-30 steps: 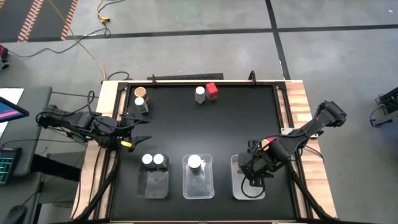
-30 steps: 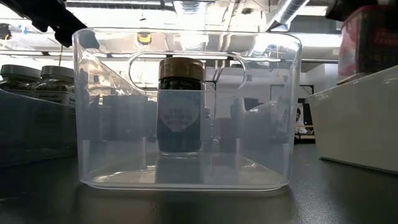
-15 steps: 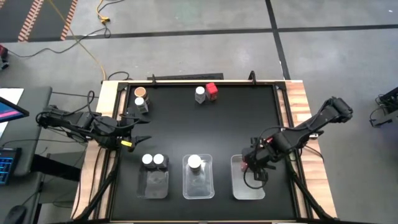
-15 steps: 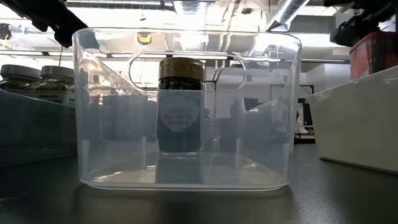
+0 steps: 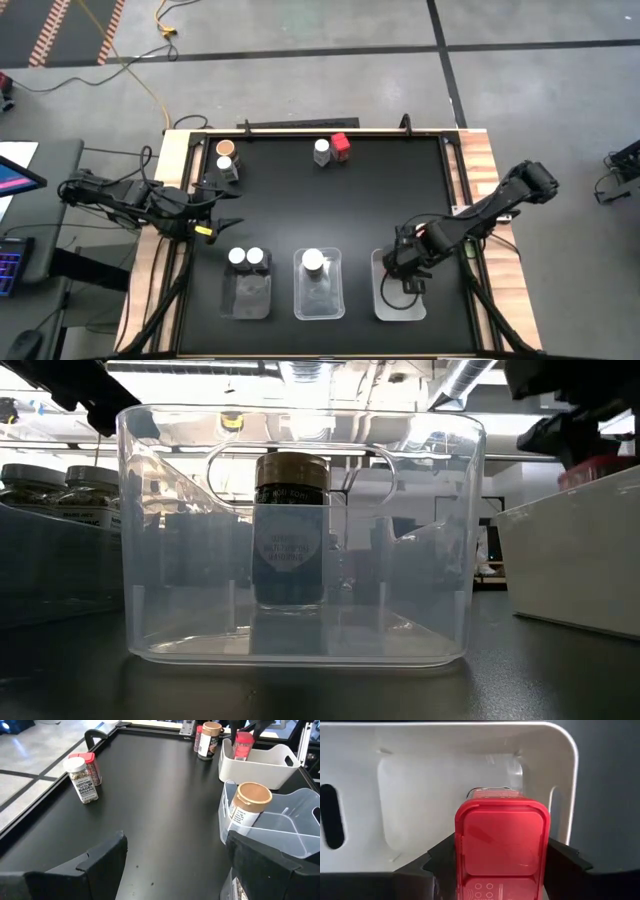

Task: Sort spices by type
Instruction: Put the top right red seasoning can into the white bin

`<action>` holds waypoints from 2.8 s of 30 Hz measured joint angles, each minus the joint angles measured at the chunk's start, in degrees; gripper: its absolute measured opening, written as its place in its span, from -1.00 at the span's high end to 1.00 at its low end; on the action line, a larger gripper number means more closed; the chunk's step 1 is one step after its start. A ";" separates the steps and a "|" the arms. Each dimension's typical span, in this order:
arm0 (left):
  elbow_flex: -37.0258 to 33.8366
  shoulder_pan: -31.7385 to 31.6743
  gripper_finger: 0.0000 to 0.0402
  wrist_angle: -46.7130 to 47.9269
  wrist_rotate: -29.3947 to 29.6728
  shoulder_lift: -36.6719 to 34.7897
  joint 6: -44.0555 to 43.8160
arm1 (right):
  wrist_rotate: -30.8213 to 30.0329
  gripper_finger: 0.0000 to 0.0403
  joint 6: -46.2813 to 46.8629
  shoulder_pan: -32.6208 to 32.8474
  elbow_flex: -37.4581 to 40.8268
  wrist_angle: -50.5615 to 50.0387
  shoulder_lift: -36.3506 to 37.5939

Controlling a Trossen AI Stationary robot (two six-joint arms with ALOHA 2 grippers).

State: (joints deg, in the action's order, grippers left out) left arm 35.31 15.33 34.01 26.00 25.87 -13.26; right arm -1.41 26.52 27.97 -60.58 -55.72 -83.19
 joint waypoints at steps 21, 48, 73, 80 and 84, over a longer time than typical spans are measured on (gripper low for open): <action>0.00 0.01 -0.61 0.03 -0.02 0.02 -0.04 | -2.96 -0.28 0.59 -0.26 0.00 1.06 -3.09; 0.00 -0.01 -0.61 0.03 -0.07 0.01 -0.07 | -3.11 -0.32 -0.04 -0.37 0.00 1.17 -3.07; 0.00 -0.02 -0.61 0.01 -0.09 0.00 -0.07 | -3.28 -0.32 -0.21 -0.37 0.00 2.01 -3.05; 0.00 0.01 -0.61 0.00 -0.08 0.01 -0.07 | -3.34 -0.32 -0.21 -0.37 0.00 2.00 -3.05; 0.00 -0.01 -0.61 -0.03 -0.09 0.02 -0.09 | -3.39 -0.32 -1.24 -0.32 0.00 2.00 -3.05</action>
State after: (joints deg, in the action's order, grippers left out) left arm 35.31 15.31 33.98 25.91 25.89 -13.34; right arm -4.80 25.27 27.65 -60.58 -53.71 -86.24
